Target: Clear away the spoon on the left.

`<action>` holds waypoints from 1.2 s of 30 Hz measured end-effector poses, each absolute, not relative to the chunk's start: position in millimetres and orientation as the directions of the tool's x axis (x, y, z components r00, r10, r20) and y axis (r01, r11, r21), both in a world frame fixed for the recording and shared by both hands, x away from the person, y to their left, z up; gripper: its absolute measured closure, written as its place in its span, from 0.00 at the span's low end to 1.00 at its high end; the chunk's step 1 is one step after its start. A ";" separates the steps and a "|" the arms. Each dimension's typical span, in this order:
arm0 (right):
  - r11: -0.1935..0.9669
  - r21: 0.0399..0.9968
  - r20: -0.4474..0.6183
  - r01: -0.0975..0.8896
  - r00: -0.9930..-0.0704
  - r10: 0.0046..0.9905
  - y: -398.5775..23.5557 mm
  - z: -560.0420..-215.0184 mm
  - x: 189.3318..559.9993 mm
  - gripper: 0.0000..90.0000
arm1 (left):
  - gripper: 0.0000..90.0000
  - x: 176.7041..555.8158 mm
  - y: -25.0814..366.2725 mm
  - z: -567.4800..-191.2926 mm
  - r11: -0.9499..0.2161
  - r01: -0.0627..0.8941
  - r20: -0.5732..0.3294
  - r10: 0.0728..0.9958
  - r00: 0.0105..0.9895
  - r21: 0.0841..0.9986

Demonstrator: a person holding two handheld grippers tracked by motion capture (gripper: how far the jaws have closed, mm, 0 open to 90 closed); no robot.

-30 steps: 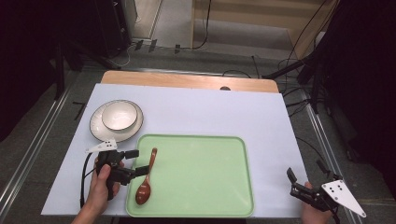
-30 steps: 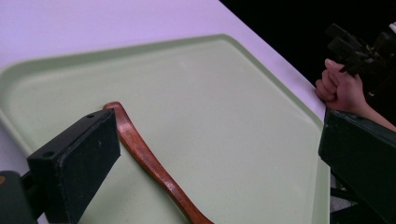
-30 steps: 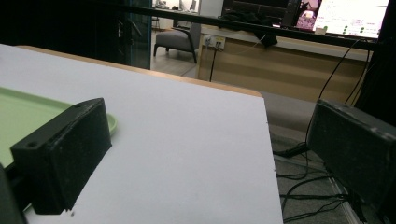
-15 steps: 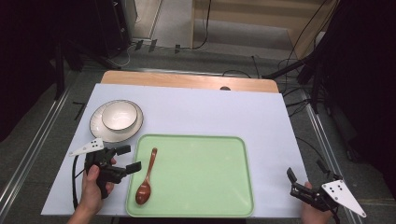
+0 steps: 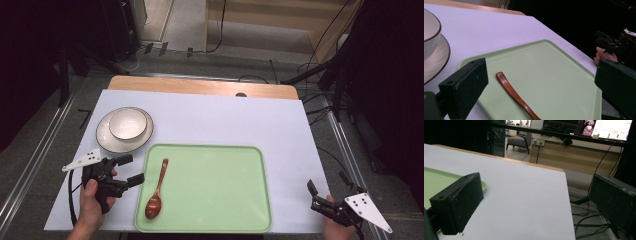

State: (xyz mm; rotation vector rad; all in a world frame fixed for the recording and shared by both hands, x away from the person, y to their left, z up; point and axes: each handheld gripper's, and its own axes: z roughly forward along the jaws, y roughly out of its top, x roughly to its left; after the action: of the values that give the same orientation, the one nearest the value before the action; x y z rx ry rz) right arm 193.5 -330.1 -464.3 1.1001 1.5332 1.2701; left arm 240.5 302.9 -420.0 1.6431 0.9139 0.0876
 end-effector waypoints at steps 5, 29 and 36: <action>0.102 0.989 -0.070 0.109 -0.263 0.962 -330.0 -464.3 193.7 0.00 | 0.00 236.1 311.6 -420.3 0.009 0.509 -0.409 0.607 0.681 0.861; 0.106 0.988 -0.074 0.110 -0.259 0.963 -329.5 -464.5 193.9 0.00 | 0.00 209.2 352.1 -422.6 0.027 0.492 -0.386 0.656 0.648 0.870; 0.107 0.988 -0.075 0.110 -0.258 0.963 -329.4 -464.5 193.9 0.00 | 0.00 200.7 366.8 -426.2 0.037 0.489 -0.383 0.676 0.630 0.871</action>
State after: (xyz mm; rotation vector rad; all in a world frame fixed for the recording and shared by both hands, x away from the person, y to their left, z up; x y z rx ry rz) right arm 193.9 -329.4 -464.5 1.0976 1.5324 1.2626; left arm 200.7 366.8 -426.2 1.6087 0.9867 0.1862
